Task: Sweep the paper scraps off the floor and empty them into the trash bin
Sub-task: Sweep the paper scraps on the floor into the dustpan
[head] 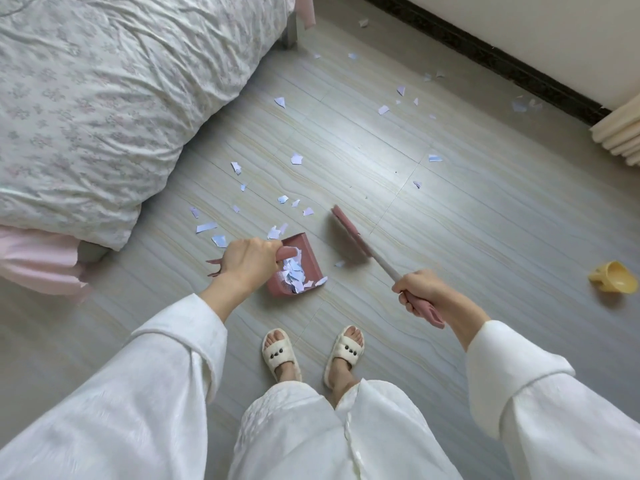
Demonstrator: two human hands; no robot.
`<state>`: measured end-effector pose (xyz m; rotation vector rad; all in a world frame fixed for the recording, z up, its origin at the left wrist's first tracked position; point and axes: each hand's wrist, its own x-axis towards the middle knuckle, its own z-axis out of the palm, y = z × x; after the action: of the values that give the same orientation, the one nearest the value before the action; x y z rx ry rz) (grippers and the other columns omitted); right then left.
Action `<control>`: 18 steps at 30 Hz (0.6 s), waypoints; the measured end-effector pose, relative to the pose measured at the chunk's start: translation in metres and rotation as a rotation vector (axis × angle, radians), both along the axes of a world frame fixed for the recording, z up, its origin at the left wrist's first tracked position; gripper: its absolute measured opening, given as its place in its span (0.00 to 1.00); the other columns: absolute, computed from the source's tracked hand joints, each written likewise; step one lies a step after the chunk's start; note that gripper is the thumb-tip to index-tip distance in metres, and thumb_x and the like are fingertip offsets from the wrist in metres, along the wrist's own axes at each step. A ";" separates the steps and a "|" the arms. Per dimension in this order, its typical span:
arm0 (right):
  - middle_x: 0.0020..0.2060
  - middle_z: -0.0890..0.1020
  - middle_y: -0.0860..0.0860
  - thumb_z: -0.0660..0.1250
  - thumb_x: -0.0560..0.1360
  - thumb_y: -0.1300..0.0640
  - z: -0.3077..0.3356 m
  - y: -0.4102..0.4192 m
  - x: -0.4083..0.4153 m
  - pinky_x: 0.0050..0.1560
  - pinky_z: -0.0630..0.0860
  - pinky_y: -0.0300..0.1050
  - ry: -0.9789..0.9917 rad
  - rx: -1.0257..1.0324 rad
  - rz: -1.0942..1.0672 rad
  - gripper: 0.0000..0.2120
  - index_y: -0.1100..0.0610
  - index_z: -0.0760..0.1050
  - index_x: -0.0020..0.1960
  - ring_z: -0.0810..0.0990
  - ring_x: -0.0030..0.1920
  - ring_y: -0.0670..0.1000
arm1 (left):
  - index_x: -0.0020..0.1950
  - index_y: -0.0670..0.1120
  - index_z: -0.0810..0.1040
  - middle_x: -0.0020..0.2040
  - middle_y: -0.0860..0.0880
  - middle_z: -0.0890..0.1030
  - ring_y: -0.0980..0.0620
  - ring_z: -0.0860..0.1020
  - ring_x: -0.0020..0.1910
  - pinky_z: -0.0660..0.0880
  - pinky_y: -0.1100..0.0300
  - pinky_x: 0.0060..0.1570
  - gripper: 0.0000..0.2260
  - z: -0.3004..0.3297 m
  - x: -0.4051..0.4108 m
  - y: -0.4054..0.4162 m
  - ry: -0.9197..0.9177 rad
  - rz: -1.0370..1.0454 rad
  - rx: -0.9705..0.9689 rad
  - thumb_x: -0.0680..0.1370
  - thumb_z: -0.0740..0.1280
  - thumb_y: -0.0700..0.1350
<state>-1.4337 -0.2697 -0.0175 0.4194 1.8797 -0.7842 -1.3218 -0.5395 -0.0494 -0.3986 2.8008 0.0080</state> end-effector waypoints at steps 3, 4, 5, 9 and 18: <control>0.26 0.71 0.57 0.60 0.75 0.69 -0.016 -0.012 0.026 0.17 0.63 0.32 -0.067 -0.005 -0.056 0.08 0.63 0.68 0.38 0.68 0.15 0.47 | 0.48 0.47 0.77 0.43 0.45 0.82 0.43 0.80 0.44 0.67 0.59 0.37 0.13 -0.012 0.006 0.001 -0.041 -0.004 0.016 0.77 0.62 0.56; 0.26 0.71 0.57 0.60 0.75 0.68 -0.019 -0.017 0.033 0.17 0.64 0.32 -0.104 -0.015 -0.072 0.08 0.64 0.68 0.38 0.68 0.14 0.47 | 0.48 0.47 0.77 0.43 0.45 0.82 0.43 0.80 0.44 0.67 0.58 0.37 0.13 -0.015 0.007 0.001 -0.036 0.008 0.019 0.77 0.62 0.55; 0.26 0.71 0.57 0.61 0.75 0.68 -0.022 -0.021 0.038 0.17 0.64 0.31 -0.136 -0.029 -0.083 0.08 0.63 0.68 0.37 0.68 0.14 0.47 | 0.48 0.47 0.77 0.42 0.45 0.82 0.43 0.80 0.43 0.67 0.58 0.37 0.12 -0.017 0.007 0.000 -0.028 0.023 0.024 0.77 0.62 0.55; 0.22 0.71 0.51 0.61 0.78 0.62 -0.016 -0.029 0.028 0.15 0.62 0.29 -0.301 -0.100 -0.188 0.10 0.57 0.66 0.38 0.66 0.14 0.44 | 0.45 0.47 0.77 0.41 0.44 0.82 0.42 0.79 0.41 0.64 0.59 0.35 0.13 -0.020 0.000 -0.009 0.014 0.065 0.054 0.78 0.60 0.54; 0.21 0.73 0.50 0.63 0.76 0.62 0.007 -0.036 0.016 0.18 0.64 0.31 -0.183 -0.094 -0.070 0.05 0.59 0.69 0.42 0.68 0.16 0.45 | 0.46 0.47 0.76 0.43 0.45 0.82 0.43 0.79 0.43 0.65 0.59 0.35 0.12 -0.020 -0.001 -0.026 0.005 0.042 0.054 0.77 0.62 0.55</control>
<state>-1.4177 -0.3056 -0.0106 0.4838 1.6590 -0.8485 -1.3224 -0.5653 -0.0697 -0.4454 2.7896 0.0938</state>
